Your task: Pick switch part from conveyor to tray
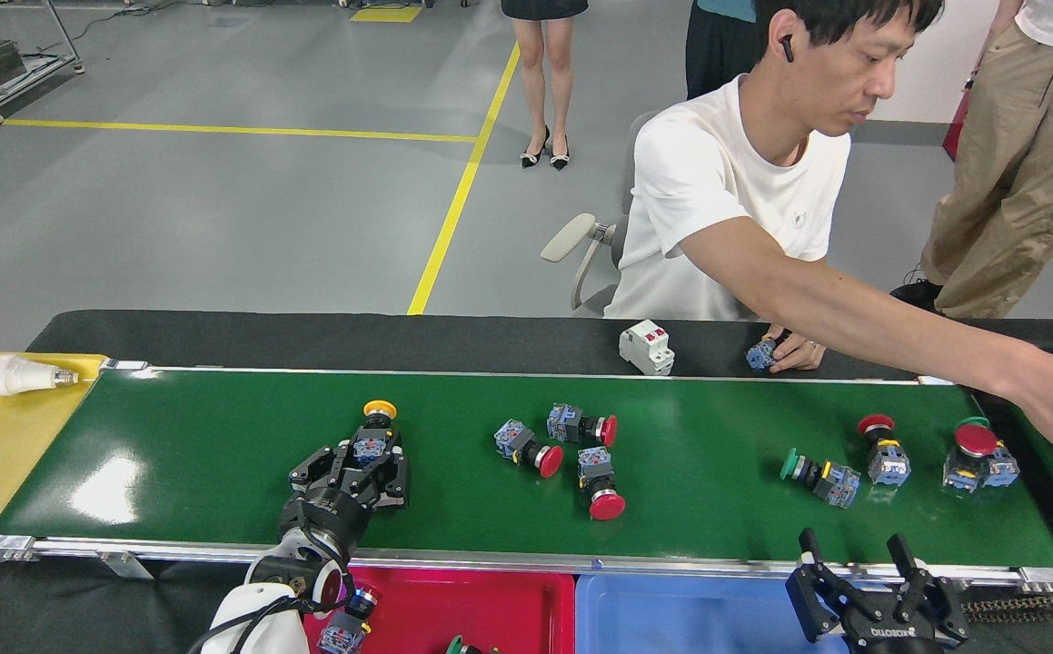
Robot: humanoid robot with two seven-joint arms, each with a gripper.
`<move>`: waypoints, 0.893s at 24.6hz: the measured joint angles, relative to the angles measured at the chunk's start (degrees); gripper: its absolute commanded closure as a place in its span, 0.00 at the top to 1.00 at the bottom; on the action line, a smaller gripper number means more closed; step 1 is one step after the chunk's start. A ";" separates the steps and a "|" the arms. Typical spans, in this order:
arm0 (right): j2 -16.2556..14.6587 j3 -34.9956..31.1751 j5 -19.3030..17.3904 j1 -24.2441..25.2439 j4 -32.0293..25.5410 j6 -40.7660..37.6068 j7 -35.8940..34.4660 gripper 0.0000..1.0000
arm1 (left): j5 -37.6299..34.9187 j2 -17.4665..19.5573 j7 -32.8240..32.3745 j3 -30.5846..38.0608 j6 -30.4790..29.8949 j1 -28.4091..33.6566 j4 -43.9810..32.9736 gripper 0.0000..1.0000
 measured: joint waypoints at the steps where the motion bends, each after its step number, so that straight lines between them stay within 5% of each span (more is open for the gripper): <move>1: -0.21 0.51 0.00 -0.82 0.78 0.00 0.57 0.96 | 0.08 0.11 0.00 0.02 -0.86 1.81 -2.98 0.05; 6: -0.23 3.86 0.07 -4.82 3.76 -0.19 2.33 0.96 | 0.12 1.33 -0.10 1.02 -6.56 16.73 -22.08 0.06; 10: -0.23 5.94 0.23 -7.79 6.73 0.12 2.80 0.96 | -0.41 3.77 1.71 0.80 -9.86 26.19 -28.19 0.11; 11: -0.23 5.99 0.26 -8.16 7.57 0.26 2.86 0.96 | -1.05 4.85 2.54 0.67 -10.29 27.75 -28.44 0.23; 15: -0.23 6.43 0.35 -9.12 9.31 0.40 2.95 0.96 | -1.69 6.37 3.68 0.64 -11.04 29.82 -29.12 1.00; 20: -0.29 8.83 0.38 -11.69 12.52 0.60 2.99 0.83 | -1.32 6.30 4.04 1.27 -11.49 29.69 -30.50 1.00; 22: -0.32 10.46 0.39 -13.11 14.00 0.81 3.01 0.62 | 0.68 5.93 4.20 4.03 -11.46 29.55 -30.60 1.00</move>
